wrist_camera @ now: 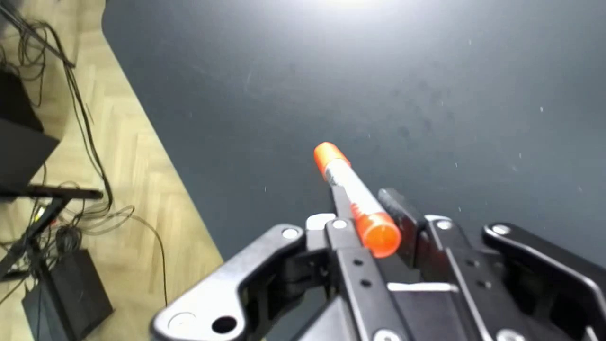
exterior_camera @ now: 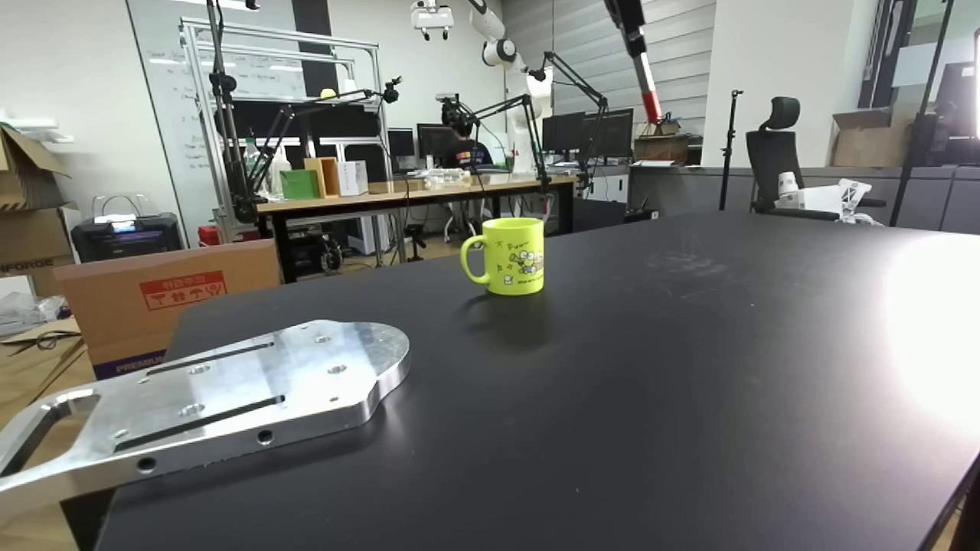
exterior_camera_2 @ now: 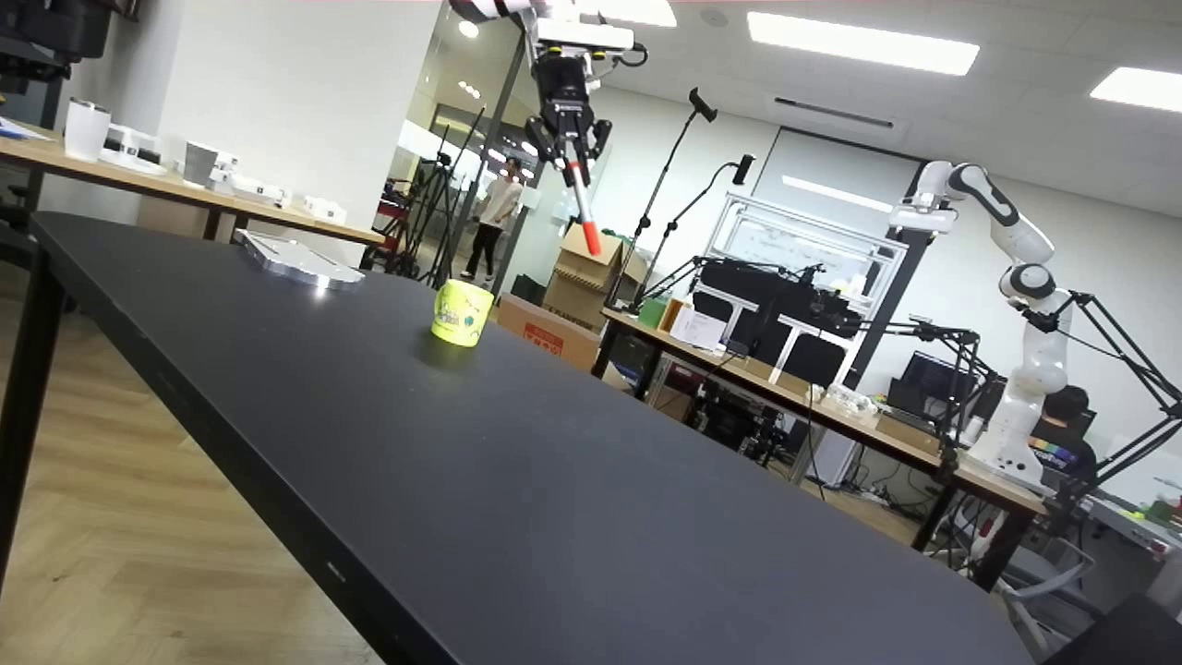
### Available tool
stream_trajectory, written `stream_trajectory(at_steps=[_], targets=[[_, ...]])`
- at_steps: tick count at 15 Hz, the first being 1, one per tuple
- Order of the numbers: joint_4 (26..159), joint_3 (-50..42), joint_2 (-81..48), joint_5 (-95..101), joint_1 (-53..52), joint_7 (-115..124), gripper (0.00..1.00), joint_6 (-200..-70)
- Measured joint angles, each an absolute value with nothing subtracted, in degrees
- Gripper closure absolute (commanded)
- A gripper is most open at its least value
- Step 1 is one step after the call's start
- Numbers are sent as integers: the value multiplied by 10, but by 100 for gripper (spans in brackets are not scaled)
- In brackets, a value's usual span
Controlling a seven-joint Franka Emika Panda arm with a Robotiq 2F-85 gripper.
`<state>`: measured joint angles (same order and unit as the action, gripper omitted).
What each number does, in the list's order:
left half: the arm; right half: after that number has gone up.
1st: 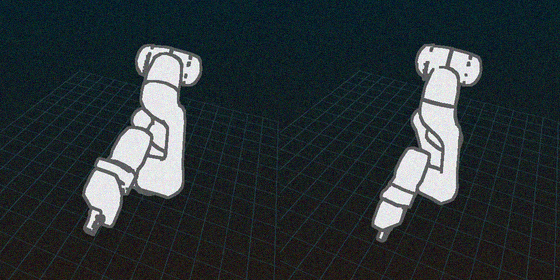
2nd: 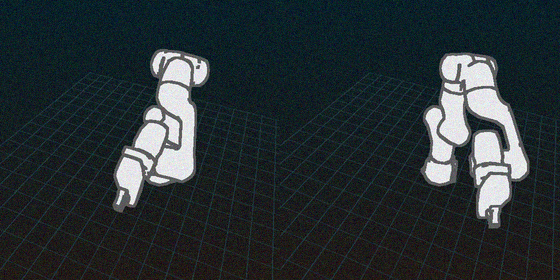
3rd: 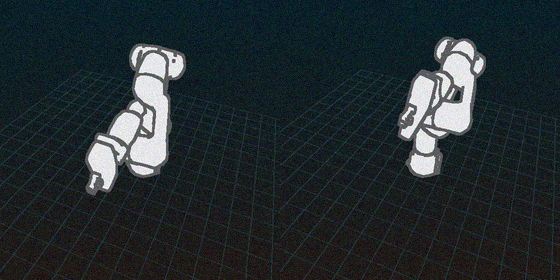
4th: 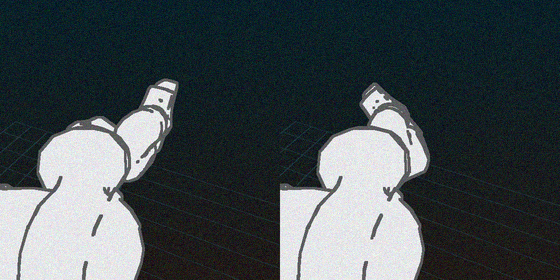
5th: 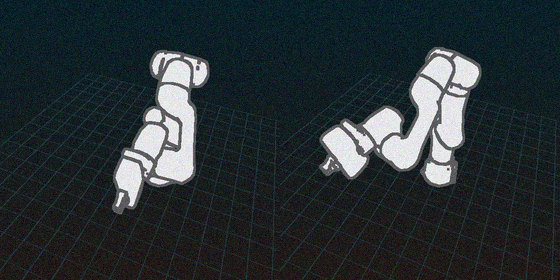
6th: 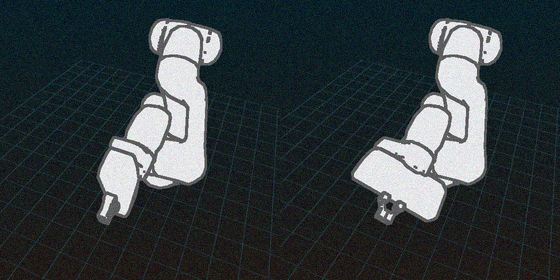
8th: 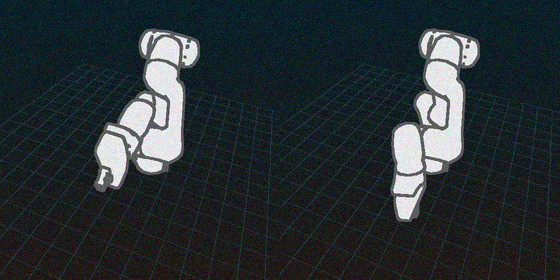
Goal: Take the marker from the cup and put it on the table
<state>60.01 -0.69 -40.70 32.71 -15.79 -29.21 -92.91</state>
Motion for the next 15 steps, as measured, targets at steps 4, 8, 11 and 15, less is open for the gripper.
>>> stream_trajectory(at_steps=[4,8,11,15], targets=[[658,-35,-416,348,-118,-292,94,-885],[700,-37,-454,361,-75,-292,94,-840],[712,-37,-495,361,-48,-292,94,-818],[712,-36,-545,360,-25,-292,94,-798]])
